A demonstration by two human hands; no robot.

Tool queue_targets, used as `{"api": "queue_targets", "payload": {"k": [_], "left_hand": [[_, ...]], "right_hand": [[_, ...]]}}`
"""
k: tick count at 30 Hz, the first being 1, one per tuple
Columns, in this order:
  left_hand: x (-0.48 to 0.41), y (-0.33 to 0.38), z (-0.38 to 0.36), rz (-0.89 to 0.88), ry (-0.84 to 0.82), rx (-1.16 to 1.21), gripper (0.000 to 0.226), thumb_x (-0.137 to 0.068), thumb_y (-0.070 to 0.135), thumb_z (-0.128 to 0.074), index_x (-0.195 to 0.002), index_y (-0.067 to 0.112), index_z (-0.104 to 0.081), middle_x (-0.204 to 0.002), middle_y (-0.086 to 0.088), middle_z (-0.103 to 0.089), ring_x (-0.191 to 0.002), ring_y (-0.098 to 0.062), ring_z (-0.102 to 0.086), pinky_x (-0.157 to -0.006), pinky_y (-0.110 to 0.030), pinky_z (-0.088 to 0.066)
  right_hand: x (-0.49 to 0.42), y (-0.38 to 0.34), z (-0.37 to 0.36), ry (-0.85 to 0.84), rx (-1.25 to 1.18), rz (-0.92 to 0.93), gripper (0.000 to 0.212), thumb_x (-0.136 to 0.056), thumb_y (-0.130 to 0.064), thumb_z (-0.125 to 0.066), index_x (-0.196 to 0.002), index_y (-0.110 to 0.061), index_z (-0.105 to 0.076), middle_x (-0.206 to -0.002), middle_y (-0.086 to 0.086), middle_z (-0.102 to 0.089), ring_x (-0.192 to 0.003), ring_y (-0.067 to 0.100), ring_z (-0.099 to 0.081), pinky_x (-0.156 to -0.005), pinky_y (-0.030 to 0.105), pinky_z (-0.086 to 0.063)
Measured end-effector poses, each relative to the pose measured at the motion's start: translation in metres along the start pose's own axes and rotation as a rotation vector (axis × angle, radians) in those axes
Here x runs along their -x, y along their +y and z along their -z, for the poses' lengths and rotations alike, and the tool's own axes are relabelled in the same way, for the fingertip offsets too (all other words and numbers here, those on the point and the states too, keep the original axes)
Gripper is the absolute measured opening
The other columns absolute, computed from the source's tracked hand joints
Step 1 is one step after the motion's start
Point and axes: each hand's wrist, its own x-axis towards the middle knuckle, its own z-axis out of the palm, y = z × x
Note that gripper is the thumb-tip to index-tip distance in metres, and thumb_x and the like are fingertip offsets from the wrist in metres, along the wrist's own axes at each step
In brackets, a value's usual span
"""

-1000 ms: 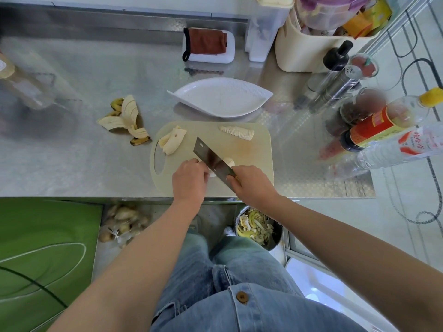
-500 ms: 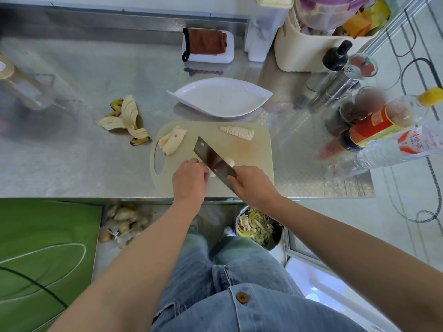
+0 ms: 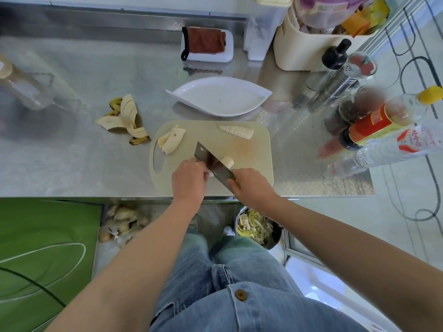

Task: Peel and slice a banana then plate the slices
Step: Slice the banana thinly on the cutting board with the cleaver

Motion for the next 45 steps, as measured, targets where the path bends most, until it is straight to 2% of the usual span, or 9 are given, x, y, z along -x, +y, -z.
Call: {"api": "queue_targets", "payload": {"k": [8, 13, 20, 28, 32, 37, 45], "left_hand": [[0.0007, -0.0002, -0.0005, 0.011, 0.008, 0.013, 0.009, -0.087, 0.018, -0.066, -0.082, 0.015, -0.073, -0.080, -0.002, -0.064, -0.074, -0.019, -0.054, -0.066, -0.034, -0.053], [0.0012, -0.0001, 0.0000, 0.008, 0.011, 0.020, 0.009, -0.087, 0.019, -0.067, -0.082, 0.015, -0.074, -0.080, -0.003, -0.064, -0.074, -0.020, -0.055, -0.067, -0.035, -0.054], [0.0018, 0.0000, 0.0003, 0.008, 0.014, 0.033, 0.008, -0.087, 0.022, -0.068, -0.083, 0.016, -0.073, -0.081, -0.002, -0.065, -0.075, -0.020, -0.056, -0.068, -0.036, -0.054], [0.0021, -0.0008, -0.0016, 0.008, 0.019, 0.037, 0.008, -0.086, 0.020, -0.068, -0.086, 0.015, -0.075, -0.082, -0.002, -0.066, -0.075, -0.019, -0.057, -0.068, -0.035, -0.055], [0.0020, -0.0022, -0.0021, 0.011, 0.022, 0.039, 0.010, -0.088, 0.018, -0.066, -0.087, 0.014, -0.076, -0.082, -0.004, -0.065, -0.076, -0.020, -0.057, -0.069, -0.034, -0.054], [0.0032, -0.0023, -0.0015, 0.006, 0.023, 0.050, 0.010, -0.087, 0.017, -0.066, -0.085, 0.014, -0.075, -0.081, -0.004, -0.065, -0.076, -0.020, -0.056, -0.069, -0.034, -0.054], [0.0037, -0.0023, -0.0012, -0.003, 0.020, 0.055, 0.008, -0.087, 0.016, -0.067, -0.086, 0.014, -0.075, -0.082, -0.005, -0.065, -0.075, -0.021, -0.056, -0.067, -0.035, -0.053]], "right_hand": [[0.0003, -0.0011, 0.0066, 0.052, -0.031, 0.057, 0.026, -0.097, -0.023, -0.045, -0.072, -0.014, -0.041, -0.066, 0.001, -0.043, -0.061, 0.021, -0.043, -0.049, 0.026, -0.024], [-0.0025, -0.0031, 0.0049, 0.049, -0.015, 0.052, 0.025, -0.096, -0.023, -0.046, -0.073, -0.013, -0.042, -0.069, 0.003, -0.045, -0.064, 0.024, -0.045, -0.058, 0.031, -0.030], [-0.0010, -0.0037, 0.0030, 0.035, 0.012, 0.039, 0.023, -0.097, -0.024, -0.044, -0.076, -0.014, -0.042, -0.071, 0.003, -0.046, -0.066, 0.024, -0.045, -0.059, 0.031, -0.031], [0.0026, -0.0034, 0.0018, 0.013, 0.005, 0.019, 0.023, -0.097, -0.023, -0.044, -0.076, -0.013, -0.043, -0.071, 0.004, -0.047, -0.065, 0.024, -0.044, -0.057, 0.031, -0.027], [0.0041, -0.0028, 0.0050, 0.053, -0.024, 0.052, 0.024, -0.097, -0.022, -0.045, -0.075, -0.012, -0.043, -0.071, 0.004, -0.047, -0.063, 0.023, -0.043, -0.049, 0.028, -0.024], [0.0022, -0.0028, 0.0045, 0.046, -0.015, 0.048, 0.026, -0.096, -0.023, -0.046, -0.073, -0.012, -0.042, -0.068, 0.003, -0.046, -0.063, 0.024, -0.044, -0.057, 0.031, -0.028], [0.0018, -0.0041, 0.0020, 0.038, -0.020, 0.034, 0.025, -0.096, -0.023, -0.046, -0.074, -0.011, -0.045, -0.069, 0.004, -0.048, -0.064, 0.024, -0.045, -0.057, 0.031, -0.028]]}}
